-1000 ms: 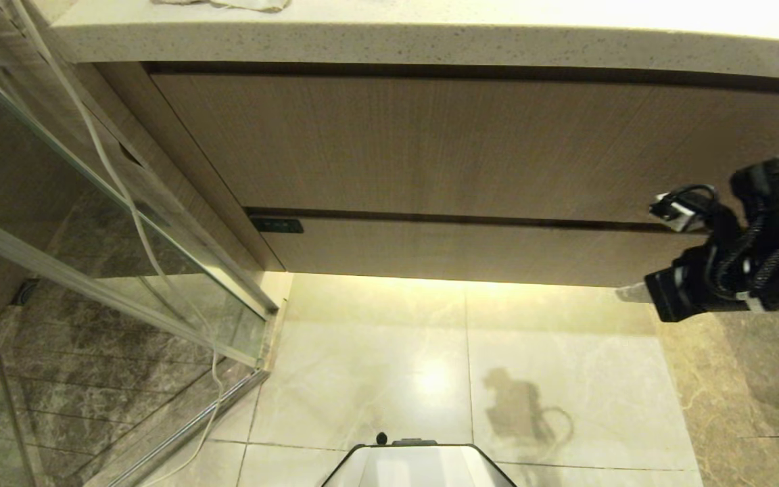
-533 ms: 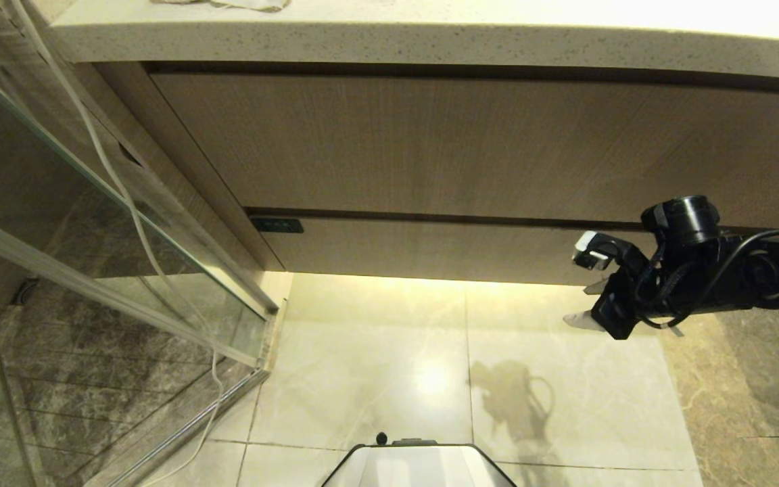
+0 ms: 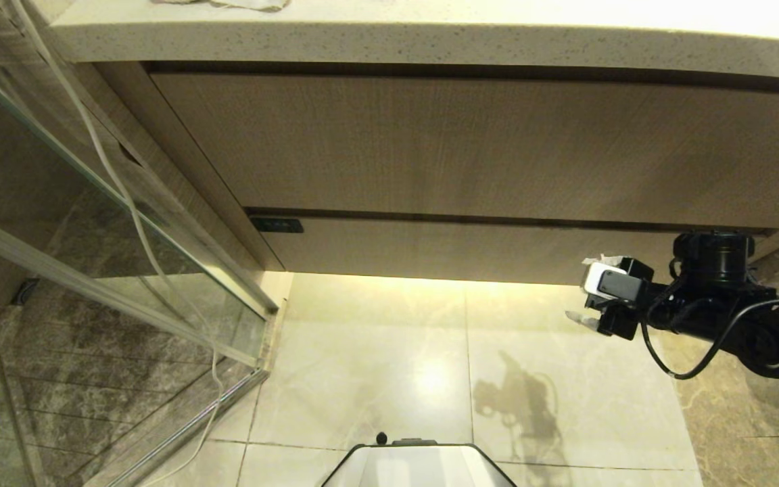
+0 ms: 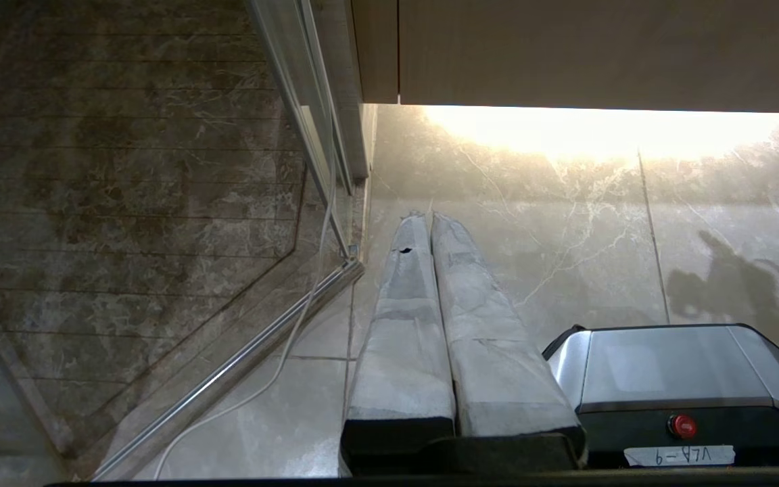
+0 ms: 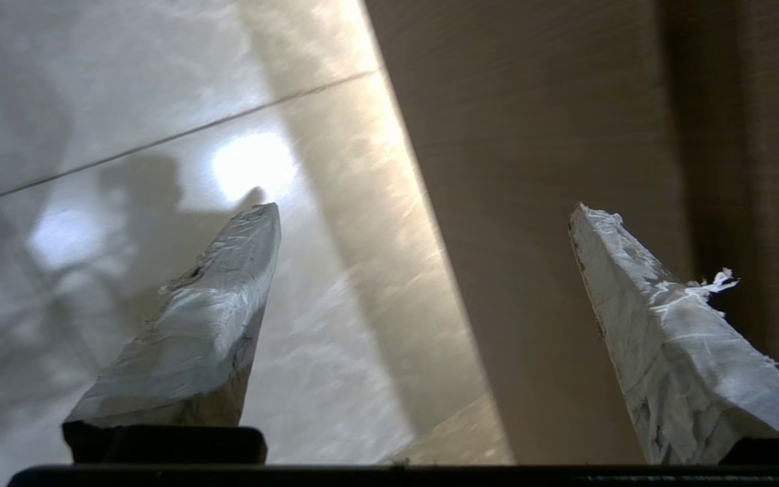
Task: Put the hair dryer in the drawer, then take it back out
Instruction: Pull open the drawer
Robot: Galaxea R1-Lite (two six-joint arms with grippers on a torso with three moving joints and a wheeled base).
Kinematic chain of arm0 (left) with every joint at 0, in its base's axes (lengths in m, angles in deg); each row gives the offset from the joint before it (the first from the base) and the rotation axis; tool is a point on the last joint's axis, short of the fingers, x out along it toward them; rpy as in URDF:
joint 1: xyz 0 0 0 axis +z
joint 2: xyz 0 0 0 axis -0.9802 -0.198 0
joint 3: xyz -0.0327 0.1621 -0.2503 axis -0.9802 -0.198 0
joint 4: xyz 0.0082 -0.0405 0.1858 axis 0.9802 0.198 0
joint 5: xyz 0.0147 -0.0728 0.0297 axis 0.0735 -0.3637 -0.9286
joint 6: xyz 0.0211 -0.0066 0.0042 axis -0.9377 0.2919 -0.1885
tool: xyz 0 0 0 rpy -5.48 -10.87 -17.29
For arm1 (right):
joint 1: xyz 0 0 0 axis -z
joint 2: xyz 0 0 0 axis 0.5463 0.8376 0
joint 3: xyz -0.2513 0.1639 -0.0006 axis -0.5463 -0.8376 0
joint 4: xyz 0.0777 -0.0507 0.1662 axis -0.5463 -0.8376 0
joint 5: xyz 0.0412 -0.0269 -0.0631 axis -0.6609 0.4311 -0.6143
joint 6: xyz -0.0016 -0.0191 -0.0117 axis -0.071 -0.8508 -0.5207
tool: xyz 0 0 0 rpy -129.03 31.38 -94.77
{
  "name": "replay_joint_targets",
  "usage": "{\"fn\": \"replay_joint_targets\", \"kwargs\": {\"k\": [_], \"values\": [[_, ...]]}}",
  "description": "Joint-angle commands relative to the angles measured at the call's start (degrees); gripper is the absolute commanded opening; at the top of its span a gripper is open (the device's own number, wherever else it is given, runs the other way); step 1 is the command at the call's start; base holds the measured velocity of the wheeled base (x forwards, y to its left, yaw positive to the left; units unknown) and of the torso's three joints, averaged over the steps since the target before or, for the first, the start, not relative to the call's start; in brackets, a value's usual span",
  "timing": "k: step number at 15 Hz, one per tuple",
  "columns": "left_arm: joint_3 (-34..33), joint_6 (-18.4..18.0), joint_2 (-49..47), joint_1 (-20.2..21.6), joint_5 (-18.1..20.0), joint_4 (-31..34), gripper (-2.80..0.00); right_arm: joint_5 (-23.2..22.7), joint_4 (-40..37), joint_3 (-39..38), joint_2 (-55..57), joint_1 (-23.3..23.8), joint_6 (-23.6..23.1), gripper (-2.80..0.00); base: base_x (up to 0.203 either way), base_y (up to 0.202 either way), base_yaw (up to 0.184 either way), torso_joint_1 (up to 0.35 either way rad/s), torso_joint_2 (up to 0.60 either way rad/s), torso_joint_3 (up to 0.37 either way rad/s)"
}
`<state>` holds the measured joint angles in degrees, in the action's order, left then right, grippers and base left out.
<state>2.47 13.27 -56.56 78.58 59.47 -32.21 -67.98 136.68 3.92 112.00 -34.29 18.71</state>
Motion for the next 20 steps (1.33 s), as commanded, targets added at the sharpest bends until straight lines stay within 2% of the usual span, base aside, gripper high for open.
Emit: {"fn": "replay_joint_targets", "kwargs": {"k": [1, 2, 4, 5, 8, 20], "values": [[-0.09, -0.02, 0.00, 0.00, 0.00, -0.01, -2.80, -4.31, 7.76, -1.10, 1.72, 1.56, -0.55, 0.00, 0.000, 0.000, 0.000, 0.000, 0.00, 0.000], [-0.09, -0.02, 0.00, 0.00, 0.00, -0.01, -2.80, -5.57, 10.69, -1.13, 2.70, 1.95, -0.14, 0.00, 0.000, 0.000, 0.000, 0.000, 0.00, 0.000], [-0.09, -0.02, 0.00, 0.00, 0.00, -0.01, -2.80, -5.94, 11.45, -0.85, 3.10, 1.96, 0.51, 0.00, 0.000, 0.000, 0.000, 0.000, 0.00, 0.000], [-0.09, -0.02, 0.00, 0.00, 0.00, -0.01, -2.80, -6.57, 12.65, -0.43, 3.95, 1.96, 2.26, 0.00, 0.000, 0.000, 0.000, 0.000, 0.00, 0.000], [-0.09, -0.02, 0.00, 0.00, 0.00, -0.01, -2.80, -6.54, 12.82, -0.16, 4.22, 1.94, 2.47, 0.00, 0.000, 0.000, 0.000, 0.000, 0.00, 0.000], [-0.09, -0.02, 0.00, 0.00, 0.00, -0.01, -2.80, -6.47, 13.70, 13.32, 14.54, 1.70, 3.91, 0.00, 0.000, 0.000, 0.000, 0.000, 0.00, 0.000]]}}
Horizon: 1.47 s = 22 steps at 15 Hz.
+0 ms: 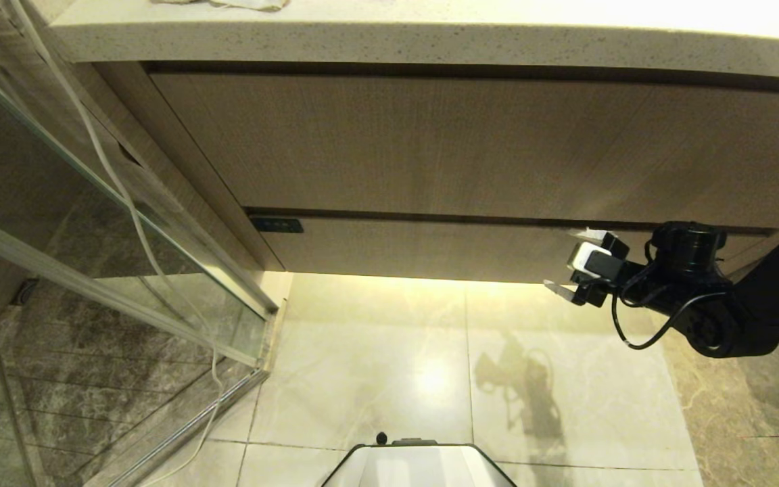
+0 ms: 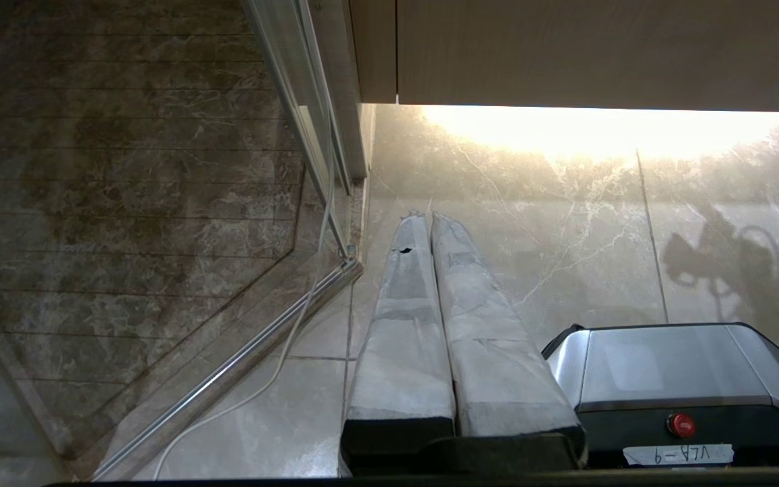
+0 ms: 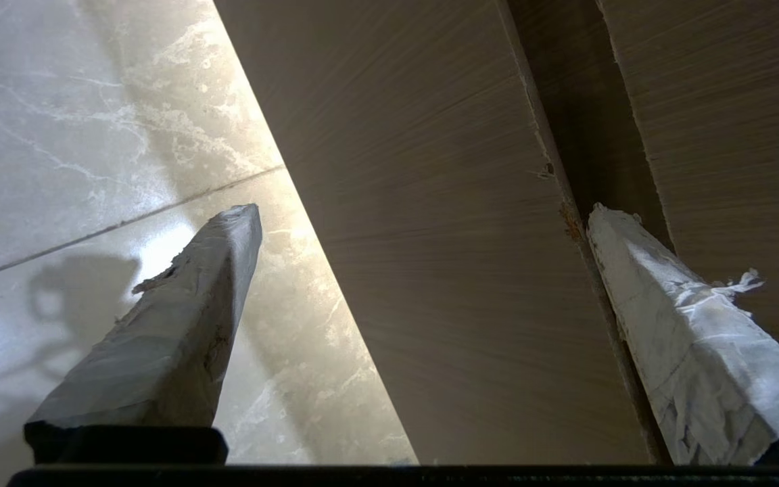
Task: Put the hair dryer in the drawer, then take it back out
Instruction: Pull open the drawer
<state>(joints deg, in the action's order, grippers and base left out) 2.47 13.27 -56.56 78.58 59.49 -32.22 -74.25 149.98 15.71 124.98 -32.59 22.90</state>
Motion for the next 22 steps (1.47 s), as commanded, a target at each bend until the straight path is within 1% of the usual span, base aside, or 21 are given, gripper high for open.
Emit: {"fn": "replay_joint_targets", "kwargs": {"k": [1, 3, 5, 8, 12, 15, 21, 22], "values": [[-0.09, -0.02, 0.00, 0.00, -0.02, 0.00, -2.80, -0.21, 0.41, 1.74, 1.72, 0.00, -0.25, 0.00, 0.000, 0.000, 0.000, 0.000, 0.00, 0.000], [0.00, -0.02, 0.00, 0.00, -0.02, 0.00, -2.80, -0.21, 0.41, 4.36, 3.23, 0.00, -0.18, 0.00, 0.000, 0.000, 0.000, 0.000, 0.00, 0.000], [-0.09, -0.02, 0.00, 0.00, -0.02, 0.00, -2.80, -0.17, 0.66, 5.11, 3.67, 0.00, 0.12, 0.00, 0.000, 0.000, 0.000, 0.000, 0.00, 0.000], [-0.09, -0.02, 0.00, 0.00, -0.02, 0.00, -2.80, -0.05, 3.41, 6.98, 5.52, -0.08, 0.54, 0.00, 0.000, 0.000, 0.000, 0.000, 0.00, 0.000], [-0.09, -0.02, 0.00, 0.00, -0.02, 0.00, -2.80, 0.04, 4.14, 9.50, 6.90, -0.04, 0.88, 0.00, 0.000, 0.000, 0.000, 0.000, 0.00, 0.000], [-0.09, -0.02, 0.00, 0.00, -0.02, 0.00, -2.80, 0.23, 4.36, 9.85, 7.57, -0.08, 1.68, 0.00, 0.000, 0.000, 0.000, 0.000, 0.00, 0.000], [-0.09, -0.02, 0.00, 0.00, -0.02, 0.00, -2.80, 0.49, 3.76, 9.68, 8.13, 0.00, 1.68, 0.00, 0.000, 0.000, 0.000, 0.000, 0.00, 0.000], [-0.08, -0.02, 0.00, 0.00, -0.02, 0.00, -2.80, 3.23, 3.16, 9.68, 8.79, 0.00, 1.68, 0.00, 0.000, 0.000, 0.000, 0.000, 0.00, 0.000]]}}
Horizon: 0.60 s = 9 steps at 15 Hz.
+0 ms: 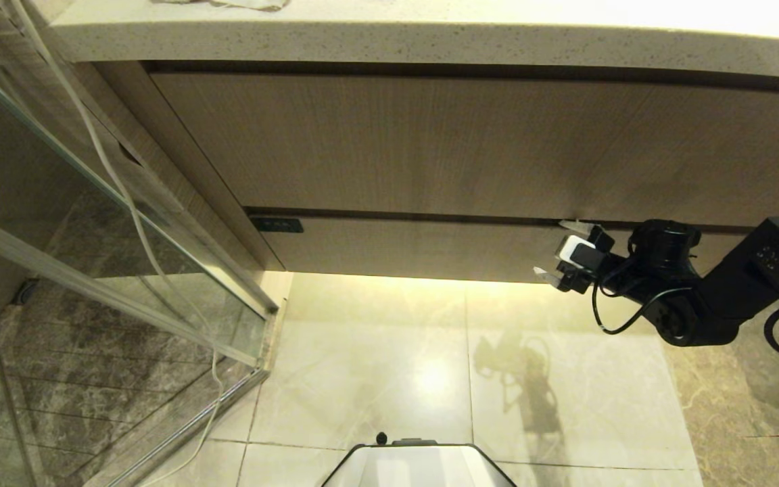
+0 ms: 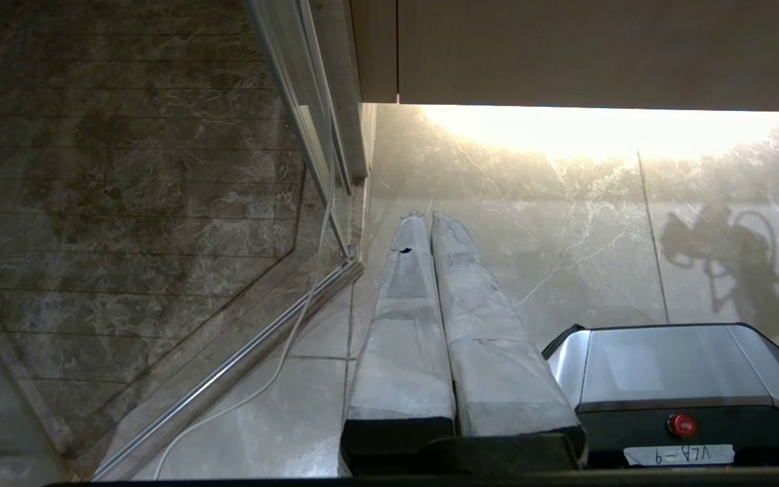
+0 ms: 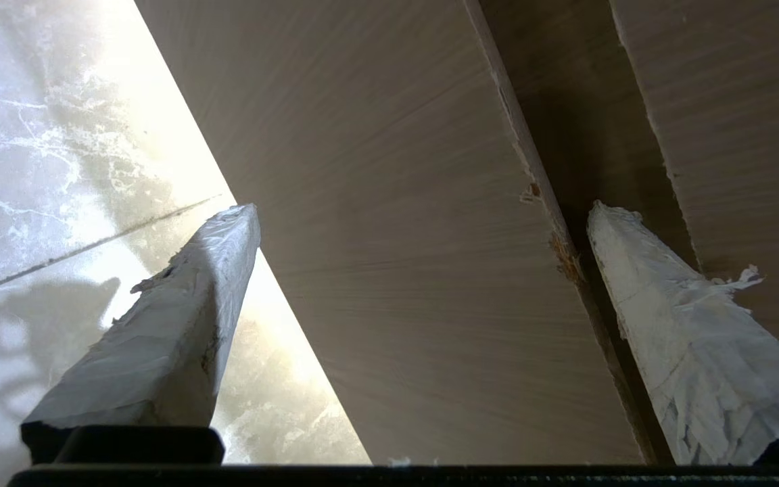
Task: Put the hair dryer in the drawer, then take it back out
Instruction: Pull open the drawer
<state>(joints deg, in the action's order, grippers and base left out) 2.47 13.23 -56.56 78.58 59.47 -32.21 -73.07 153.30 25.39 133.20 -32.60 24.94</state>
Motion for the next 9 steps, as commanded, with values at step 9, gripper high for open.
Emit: {"fn": "replay_joint_targets", "kwargs": {"k": [9], "values": [[-0.09, 0.03, 0.00, 0.00, 0.00, -0.01, -2.80, 3.62, -3.80, -0.53, 1.21, 0.31, -0.40, 0.00, 0.000, 0.000, 0.000, 0.000, 0.00, 0.000]]}}
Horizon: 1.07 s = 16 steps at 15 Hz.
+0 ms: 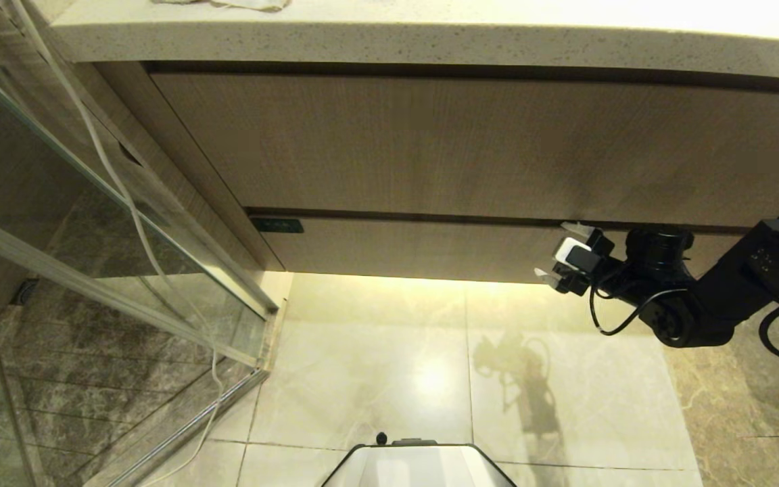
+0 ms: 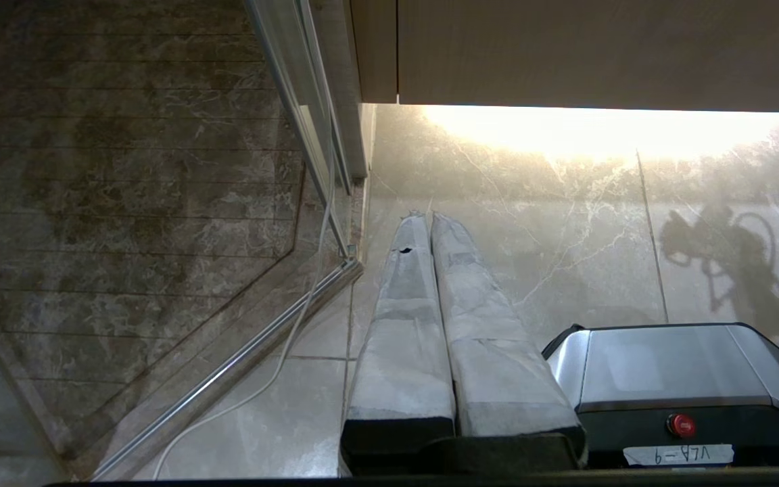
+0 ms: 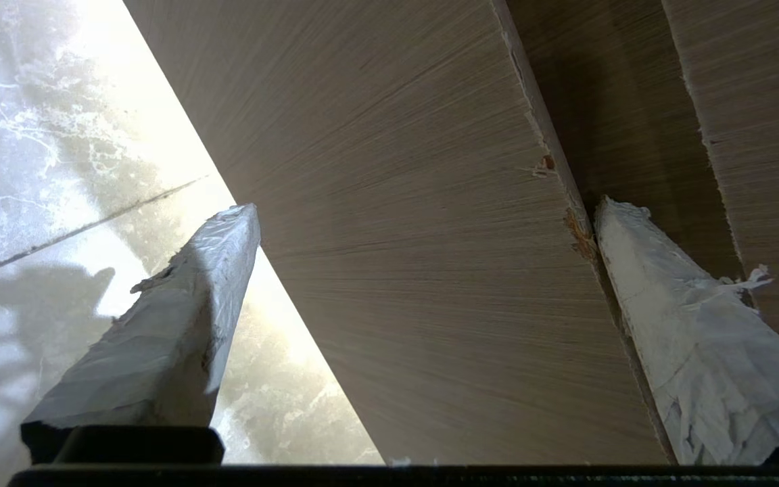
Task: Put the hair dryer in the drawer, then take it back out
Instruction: Pull open the drawer
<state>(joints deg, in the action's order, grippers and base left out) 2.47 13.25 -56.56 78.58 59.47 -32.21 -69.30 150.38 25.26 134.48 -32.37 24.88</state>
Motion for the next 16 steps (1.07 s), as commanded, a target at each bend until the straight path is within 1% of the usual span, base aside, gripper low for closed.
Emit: {"fn": "replay_joint_targets", "kwargs": {"k": [1, 2, 3, 6, 15, 16], "values": [[-0.09, 0.00, 0.00, 0.00, 0.00, -0.01, -2.80, -0.15, -2.36, -0.75, -0.43, 0.14, -0.38, 0.00, 0.000, 0.000, 0.000, 0.000, 0.00, 0.000], [-0.09, 0.00, 0.00, 0.00, 0.00, -0.01, -2.80, 0.23, -3.66, -0.79, -0.80, 0.17, -0.35, 0.00, 0.000, 0.000, 0.000, 0.000, 0.00, 0.000], [-0.09, 0.00, 0.00, 0.00, 0.00, -0.01, -2.80, 1.42, -7.08, -0.95, -1.63, 0.15, -0.37, 0.00, 0.000, 0.000, 0.000, 0.000, 0.00, 0.000], [-0.09, 0.00, 0.00, 0.00, 0.00, -0.01, -2.80, 1.96, -9.92, -1.45, -2.54, 0.22, -0.38, 0.00, 0.000, 0.000, 0.000, 0.000, 0.00, 0.000], [-0.09, 0.00, 0.00, 0.00, 0.00, -0.01, -2.80, 1.34, -9.30, -3.13, -4.74, 0.40, -0.48, 0.00, 0.000, 0.000, 0.000, 0.000, 0.00, 0.000], [-0.01, 0.00, 0.00, 0.00, 0.00, -0.01, -2.80, 0.46, -8.97, -4.35, -5.72, 0.60, -0.62, 0.00, 0.000, 0.000, 0.000, 0.000, 0.00, 0.000]]}}
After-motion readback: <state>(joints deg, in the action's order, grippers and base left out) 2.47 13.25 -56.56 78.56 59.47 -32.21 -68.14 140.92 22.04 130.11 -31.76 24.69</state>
